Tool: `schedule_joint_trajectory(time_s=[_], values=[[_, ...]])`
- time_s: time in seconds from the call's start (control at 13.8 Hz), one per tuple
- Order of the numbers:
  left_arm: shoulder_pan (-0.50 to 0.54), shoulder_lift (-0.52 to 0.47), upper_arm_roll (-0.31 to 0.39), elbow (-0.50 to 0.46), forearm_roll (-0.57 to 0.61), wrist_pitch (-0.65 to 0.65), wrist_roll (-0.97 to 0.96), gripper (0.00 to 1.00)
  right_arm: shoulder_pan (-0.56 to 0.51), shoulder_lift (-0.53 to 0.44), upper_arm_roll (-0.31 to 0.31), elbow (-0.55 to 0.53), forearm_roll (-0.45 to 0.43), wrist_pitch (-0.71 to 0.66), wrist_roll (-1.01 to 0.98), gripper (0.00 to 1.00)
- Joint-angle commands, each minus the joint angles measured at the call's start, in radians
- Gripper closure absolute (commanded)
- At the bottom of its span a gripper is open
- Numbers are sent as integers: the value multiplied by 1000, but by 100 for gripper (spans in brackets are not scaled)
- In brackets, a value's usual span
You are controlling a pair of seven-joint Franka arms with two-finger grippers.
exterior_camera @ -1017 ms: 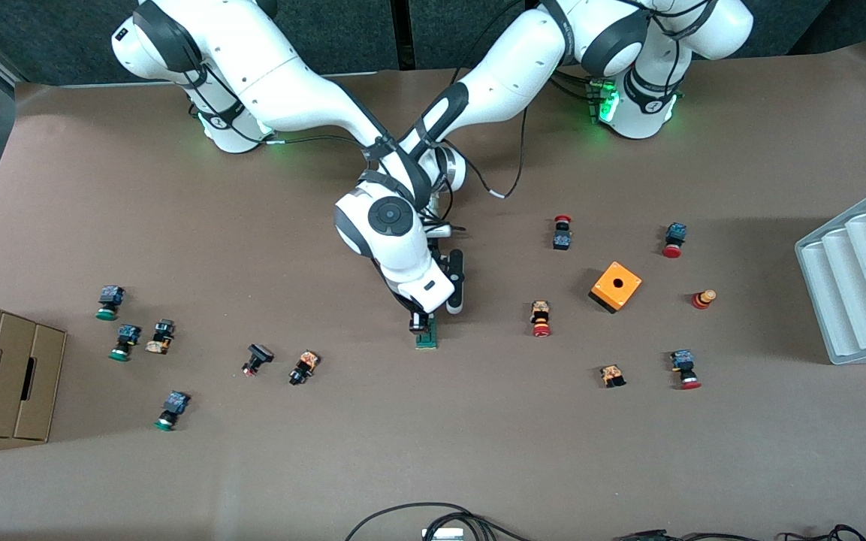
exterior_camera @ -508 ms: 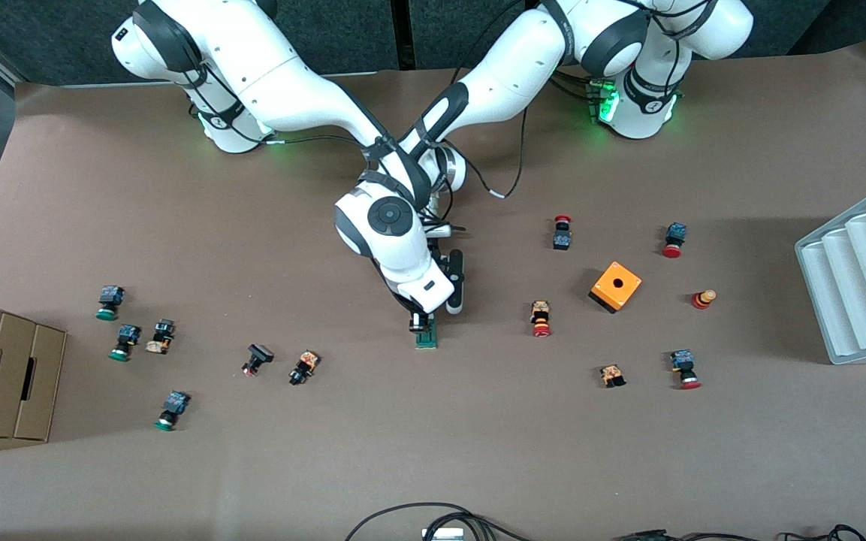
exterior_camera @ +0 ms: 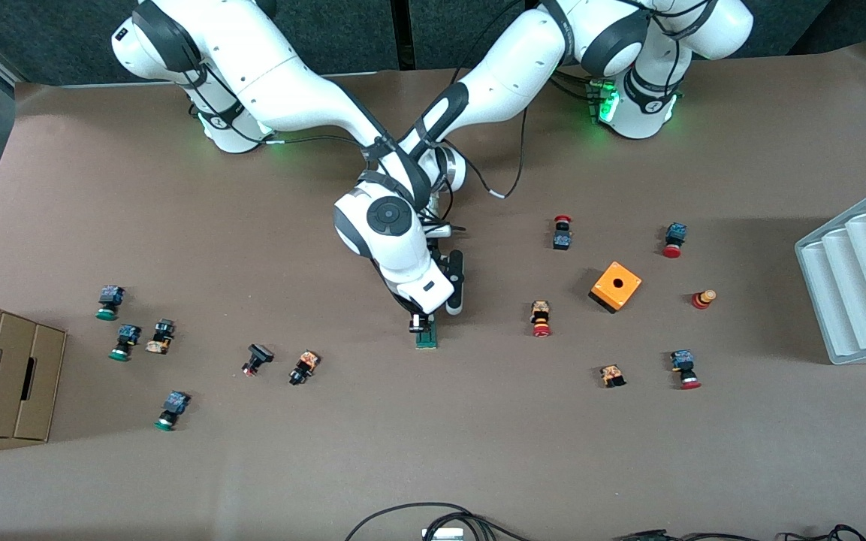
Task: Close load switch with both arms
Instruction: 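Press the white handle fully into the clips with the right gripper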
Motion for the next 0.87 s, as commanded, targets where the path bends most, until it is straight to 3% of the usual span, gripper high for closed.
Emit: schedule_joint_trajectory(time_s=[0.0, 0.8], values=[[-10, 21, 4, 21, 3, -1, -27, 71, -17, 6, 3, 26, -21, 10, 12, 59], [-10, 21, 4, 21, 3, -1, -25, 71, -22, 18, 3, 28, -22, 10, 12, 65]])
